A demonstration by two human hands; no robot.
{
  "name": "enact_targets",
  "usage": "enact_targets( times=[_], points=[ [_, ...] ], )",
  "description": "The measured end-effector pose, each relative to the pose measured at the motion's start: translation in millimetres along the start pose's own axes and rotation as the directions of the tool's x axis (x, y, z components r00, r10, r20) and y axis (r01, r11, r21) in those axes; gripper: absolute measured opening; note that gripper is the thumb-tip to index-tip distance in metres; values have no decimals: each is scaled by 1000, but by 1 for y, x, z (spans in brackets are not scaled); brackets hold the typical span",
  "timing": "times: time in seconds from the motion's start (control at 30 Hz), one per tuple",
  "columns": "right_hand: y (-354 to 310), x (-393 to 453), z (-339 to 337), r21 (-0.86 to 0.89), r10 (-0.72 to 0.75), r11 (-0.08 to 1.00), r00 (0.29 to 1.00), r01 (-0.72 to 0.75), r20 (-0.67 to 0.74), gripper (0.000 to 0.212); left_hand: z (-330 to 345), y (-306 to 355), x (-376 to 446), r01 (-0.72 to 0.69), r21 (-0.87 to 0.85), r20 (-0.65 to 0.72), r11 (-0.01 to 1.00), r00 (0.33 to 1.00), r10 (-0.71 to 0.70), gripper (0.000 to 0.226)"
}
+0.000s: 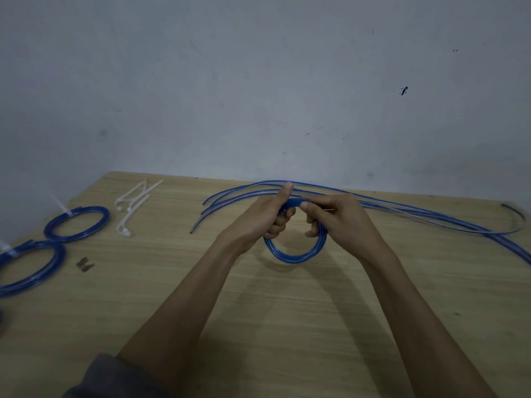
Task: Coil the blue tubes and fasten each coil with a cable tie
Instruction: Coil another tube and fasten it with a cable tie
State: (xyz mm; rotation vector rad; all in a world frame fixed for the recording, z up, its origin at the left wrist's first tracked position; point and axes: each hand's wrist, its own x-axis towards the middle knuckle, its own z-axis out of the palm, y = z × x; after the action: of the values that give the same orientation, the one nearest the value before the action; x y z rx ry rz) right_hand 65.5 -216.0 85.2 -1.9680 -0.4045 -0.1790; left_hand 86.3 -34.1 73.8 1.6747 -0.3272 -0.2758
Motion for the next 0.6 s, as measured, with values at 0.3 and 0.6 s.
enact_targets(
  times=[0.3,0.6],
  points=[
    [19,5,10,187,21,981,938,47,-345,14,17,-40,10,-61,-288,-145,956,989,20,38],
    [28,7,8,307,117,952,894,23,-432,16,11,-45,-2,6,-346,25,938,1000,2,30]
  ],
)
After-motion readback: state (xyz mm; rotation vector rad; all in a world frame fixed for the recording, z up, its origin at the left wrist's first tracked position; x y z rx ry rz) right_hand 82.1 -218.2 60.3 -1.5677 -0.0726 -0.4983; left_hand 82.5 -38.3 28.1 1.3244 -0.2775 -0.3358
